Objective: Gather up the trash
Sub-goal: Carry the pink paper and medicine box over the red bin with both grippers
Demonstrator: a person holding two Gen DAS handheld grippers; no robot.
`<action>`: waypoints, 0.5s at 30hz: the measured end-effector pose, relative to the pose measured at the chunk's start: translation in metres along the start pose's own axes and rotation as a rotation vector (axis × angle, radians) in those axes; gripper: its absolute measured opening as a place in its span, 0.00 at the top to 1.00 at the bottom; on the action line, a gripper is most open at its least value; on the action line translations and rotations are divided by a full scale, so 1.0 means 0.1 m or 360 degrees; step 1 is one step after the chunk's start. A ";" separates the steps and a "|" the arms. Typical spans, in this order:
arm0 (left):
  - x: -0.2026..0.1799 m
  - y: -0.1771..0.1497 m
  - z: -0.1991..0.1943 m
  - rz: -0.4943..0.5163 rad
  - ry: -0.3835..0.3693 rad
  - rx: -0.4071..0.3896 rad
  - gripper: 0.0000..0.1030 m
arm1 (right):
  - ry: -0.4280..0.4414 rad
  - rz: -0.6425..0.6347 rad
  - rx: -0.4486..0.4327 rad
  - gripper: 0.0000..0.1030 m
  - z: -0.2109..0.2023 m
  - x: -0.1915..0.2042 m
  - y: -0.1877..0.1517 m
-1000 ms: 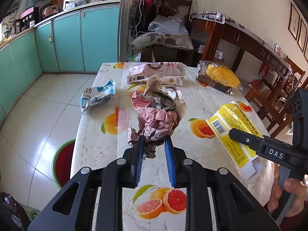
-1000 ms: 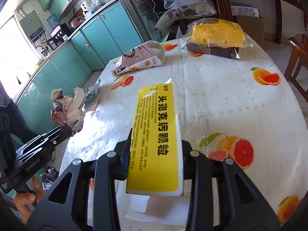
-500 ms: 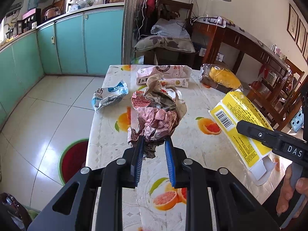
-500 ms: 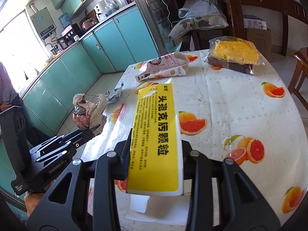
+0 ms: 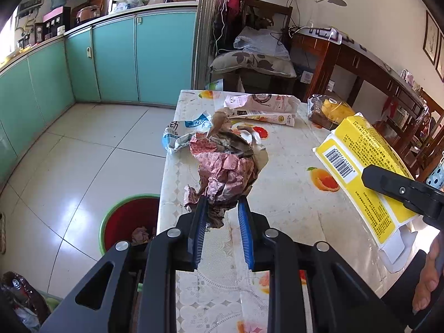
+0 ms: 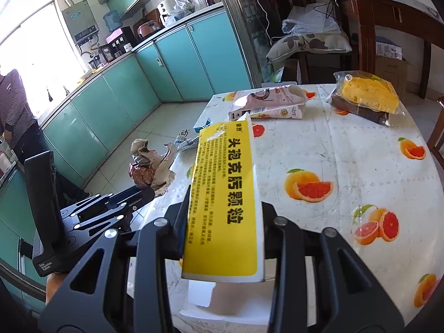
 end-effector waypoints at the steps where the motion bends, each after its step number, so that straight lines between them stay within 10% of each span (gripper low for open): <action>1: 0.03 0.00 -0.01 -0.0006 0.0005 0.0000 0.79 | 0.0004 -0.0006 0.0002 0.66 0.01 0.03 0.00; 15: 0.47 -0.06 -0.08 -0.0066 0.0111 0.0012 0.79 | 0.0099 -0.0111 0.0036 0.66 0.13 0.49 0.02</action>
Point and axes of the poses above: each gripper's, at about its wrist camera, not at the fingertips, and z roughly the way its jaws point, x to its left, y to its top, the point moved 8 cm from there along z, roughly the way its jaws point, and after that the axes turned 5 degrees about -y, right-handed, at the moved point
